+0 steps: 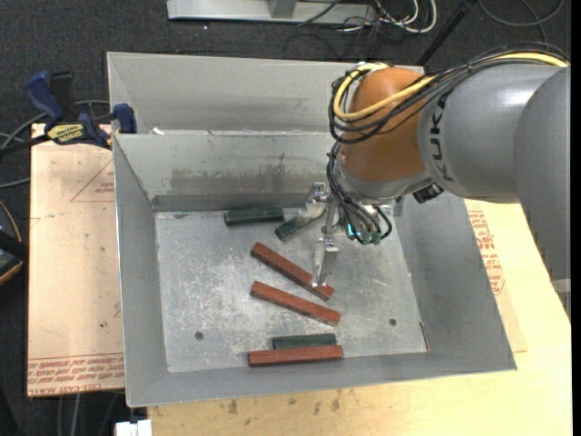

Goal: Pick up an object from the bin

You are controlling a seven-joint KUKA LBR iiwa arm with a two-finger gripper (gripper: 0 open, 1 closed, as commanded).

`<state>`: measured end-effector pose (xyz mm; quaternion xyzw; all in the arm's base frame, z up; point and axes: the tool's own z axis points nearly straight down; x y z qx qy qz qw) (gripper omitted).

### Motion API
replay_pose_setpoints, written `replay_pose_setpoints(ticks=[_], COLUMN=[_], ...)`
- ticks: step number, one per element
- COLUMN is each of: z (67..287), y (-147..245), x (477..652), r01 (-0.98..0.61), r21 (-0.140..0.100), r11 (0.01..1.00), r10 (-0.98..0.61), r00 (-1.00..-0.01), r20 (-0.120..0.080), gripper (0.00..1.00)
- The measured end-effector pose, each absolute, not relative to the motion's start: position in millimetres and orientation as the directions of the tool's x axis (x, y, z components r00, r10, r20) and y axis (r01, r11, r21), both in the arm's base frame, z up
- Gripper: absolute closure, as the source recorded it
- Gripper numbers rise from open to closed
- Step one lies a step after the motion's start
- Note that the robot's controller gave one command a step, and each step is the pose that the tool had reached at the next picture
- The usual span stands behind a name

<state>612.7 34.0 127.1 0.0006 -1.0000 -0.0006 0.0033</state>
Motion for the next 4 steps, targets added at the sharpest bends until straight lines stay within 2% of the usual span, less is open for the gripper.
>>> replay_pose_setpoints(ticks=[1,2,3,4], z=[131.8,78.0,78.0,197.2], y=[33.9,65.2,65.1,62.6], x=[614.7,568.8,568.8,566.5], r01=[-0.001,0.084,0.084,0.068], r21=[0.001,0.005,0.005,0.001], r11=[1.0,0.996,0.996,0.998], r10=[-0.001,0.084,0.084,0.068], r00=[-1.0,-0.996,-0.996,-0.998], r20=[-0.001,-0.02,-0.02,-0.002], gripper=[0.0,1.0,1.0,1.0])
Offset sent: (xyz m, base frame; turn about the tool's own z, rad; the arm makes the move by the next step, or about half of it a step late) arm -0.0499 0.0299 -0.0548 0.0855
